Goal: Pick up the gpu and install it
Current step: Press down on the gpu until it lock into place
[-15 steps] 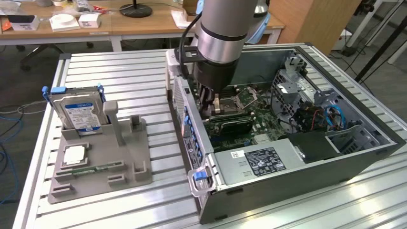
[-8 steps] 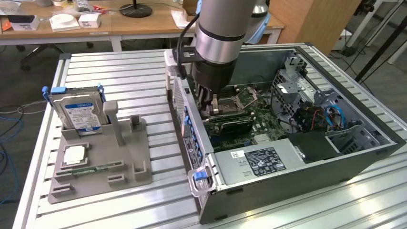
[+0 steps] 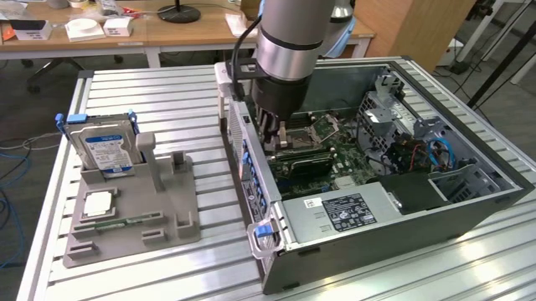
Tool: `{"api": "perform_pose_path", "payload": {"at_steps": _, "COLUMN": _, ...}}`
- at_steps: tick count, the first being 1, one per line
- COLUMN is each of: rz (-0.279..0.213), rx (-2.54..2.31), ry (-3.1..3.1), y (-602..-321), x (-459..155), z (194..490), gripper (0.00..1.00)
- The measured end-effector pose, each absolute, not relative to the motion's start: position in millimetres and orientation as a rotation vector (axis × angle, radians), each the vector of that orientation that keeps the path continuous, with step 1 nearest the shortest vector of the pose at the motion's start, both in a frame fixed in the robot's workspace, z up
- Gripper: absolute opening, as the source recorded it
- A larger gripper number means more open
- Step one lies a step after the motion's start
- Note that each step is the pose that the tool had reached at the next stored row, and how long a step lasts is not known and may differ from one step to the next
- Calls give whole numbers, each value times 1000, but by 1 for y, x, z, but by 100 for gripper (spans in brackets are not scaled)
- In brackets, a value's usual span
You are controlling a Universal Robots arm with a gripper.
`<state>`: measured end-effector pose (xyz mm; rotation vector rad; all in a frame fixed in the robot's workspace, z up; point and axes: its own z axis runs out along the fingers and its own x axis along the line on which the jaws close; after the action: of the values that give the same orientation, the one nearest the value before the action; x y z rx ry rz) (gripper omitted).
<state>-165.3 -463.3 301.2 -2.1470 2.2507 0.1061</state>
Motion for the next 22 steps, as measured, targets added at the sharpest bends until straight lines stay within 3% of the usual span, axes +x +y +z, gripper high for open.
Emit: {"api": "perform_pose_path", "payload": {"at_steps": 22, "rz": 120, "rx": -2138, "ry": 2241, "y": -463, "x": -163, "z": 291, "gripper": 11}}
